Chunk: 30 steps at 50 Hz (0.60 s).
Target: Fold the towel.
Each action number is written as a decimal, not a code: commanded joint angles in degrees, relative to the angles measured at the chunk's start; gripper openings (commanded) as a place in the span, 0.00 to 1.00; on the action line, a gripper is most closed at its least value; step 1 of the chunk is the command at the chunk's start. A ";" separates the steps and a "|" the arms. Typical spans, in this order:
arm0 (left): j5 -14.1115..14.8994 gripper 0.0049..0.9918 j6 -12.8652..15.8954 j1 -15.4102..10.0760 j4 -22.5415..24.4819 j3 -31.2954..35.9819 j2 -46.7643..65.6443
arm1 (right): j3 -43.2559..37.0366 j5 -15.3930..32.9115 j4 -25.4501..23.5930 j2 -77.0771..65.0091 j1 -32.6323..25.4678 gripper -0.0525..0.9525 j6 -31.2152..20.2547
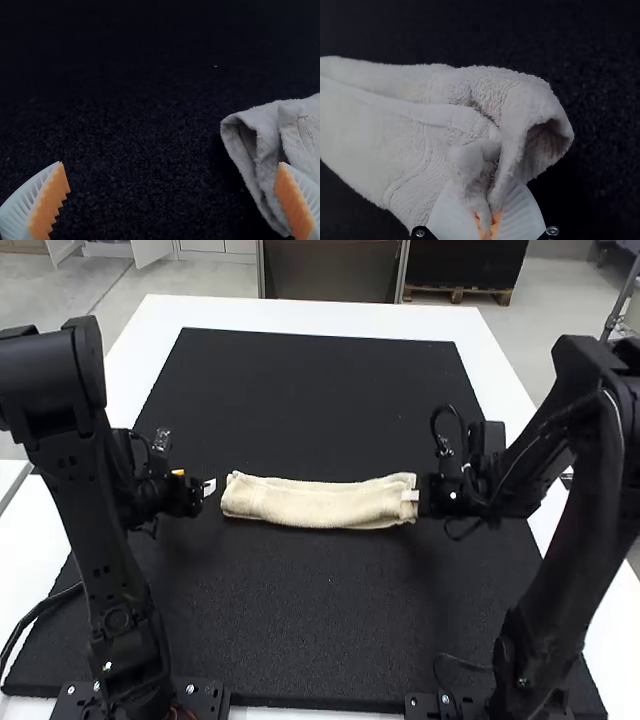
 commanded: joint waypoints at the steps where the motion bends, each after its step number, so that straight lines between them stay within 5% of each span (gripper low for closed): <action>1: 1.56 0.97 0.85 0.79 0.10 -0.76 -1.88 | 1.50 -1.23 0.00 -2.47 1.69 0.03 1.49; 30: 1.65 0.97 0.85 0.79 0.28 -1.55 -1.88 | 4.84 -2.81 -1.40 -4.84 11.54 0.03 5.27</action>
